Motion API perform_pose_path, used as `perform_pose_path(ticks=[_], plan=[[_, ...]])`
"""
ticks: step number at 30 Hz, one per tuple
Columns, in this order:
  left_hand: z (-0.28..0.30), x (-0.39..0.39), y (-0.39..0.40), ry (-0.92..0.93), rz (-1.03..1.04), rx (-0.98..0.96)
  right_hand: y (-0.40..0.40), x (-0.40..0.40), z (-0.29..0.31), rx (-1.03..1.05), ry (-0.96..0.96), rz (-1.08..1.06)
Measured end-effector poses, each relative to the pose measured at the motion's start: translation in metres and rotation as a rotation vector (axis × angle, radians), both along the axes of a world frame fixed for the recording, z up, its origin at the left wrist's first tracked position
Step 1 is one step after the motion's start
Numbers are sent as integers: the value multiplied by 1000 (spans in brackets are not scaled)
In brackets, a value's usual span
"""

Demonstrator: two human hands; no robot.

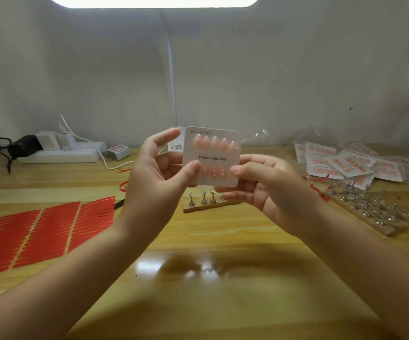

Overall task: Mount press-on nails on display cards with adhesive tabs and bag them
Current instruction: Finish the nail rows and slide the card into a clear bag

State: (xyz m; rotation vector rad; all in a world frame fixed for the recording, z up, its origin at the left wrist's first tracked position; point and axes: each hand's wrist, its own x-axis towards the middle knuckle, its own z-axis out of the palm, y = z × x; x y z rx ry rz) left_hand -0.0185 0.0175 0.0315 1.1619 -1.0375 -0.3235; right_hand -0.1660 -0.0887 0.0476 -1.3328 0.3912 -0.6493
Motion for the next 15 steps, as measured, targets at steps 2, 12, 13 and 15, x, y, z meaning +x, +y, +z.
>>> perform_pose_path(ticks=[2,12,13,15], plan=[[-1,-1,0,9,-20,-10,-1,0,-3,-48,20,44],[-6,-5,0,75,-32,2,1,0,-12,-289,7,-61],[-7,-5,-1,77,-29,0,1,0,-12,-281,6,-59],[-8,-4,-1,78,-26,-4,0,0,-12,-231,7,-28]])
